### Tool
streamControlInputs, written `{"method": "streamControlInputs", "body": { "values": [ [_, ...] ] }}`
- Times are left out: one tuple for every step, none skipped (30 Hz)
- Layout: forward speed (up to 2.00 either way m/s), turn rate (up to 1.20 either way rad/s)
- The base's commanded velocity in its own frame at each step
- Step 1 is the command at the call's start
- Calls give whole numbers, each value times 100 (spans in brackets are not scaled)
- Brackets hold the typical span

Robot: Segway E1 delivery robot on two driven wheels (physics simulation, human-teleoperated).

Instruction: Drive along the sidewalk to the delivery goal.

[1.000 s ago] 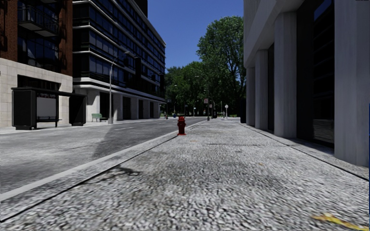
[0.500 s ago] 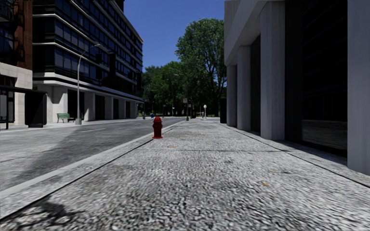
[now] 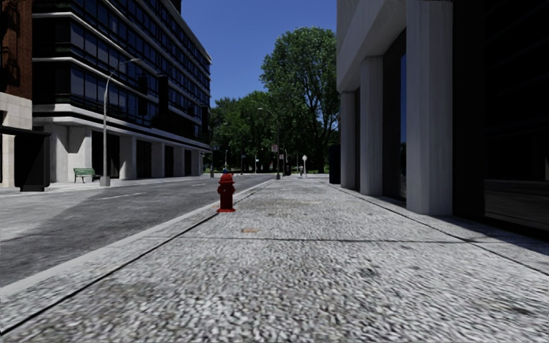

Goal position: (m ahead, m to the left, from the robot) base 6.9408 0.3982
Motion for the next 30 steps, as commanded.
{"method": "streamControlInputs", "body": {
  "values": [
    [200, 0],
    [200, 0],
    [200, 0],
    [200, 0],
    [200, 0],
    [200, 0],
    [200, 0],
    [200, 0],
    [200, 0],
    [200, 0],
    [200, 0],
    [200, 0],
    [200, 0],
    [200, 0],
    [200, 0],
    [200, 0],
    [200, 0],
    [200, 0],
    [200, 0],
    [200, 0],
    [200, 0],
    [200, 0],
    [200, 0],
    [200, 0],
    [200, 0],
    [200, 0],
    [200, 0],
    [200, 0],
    [200, 0],
    [200, 0]
  ]
}}
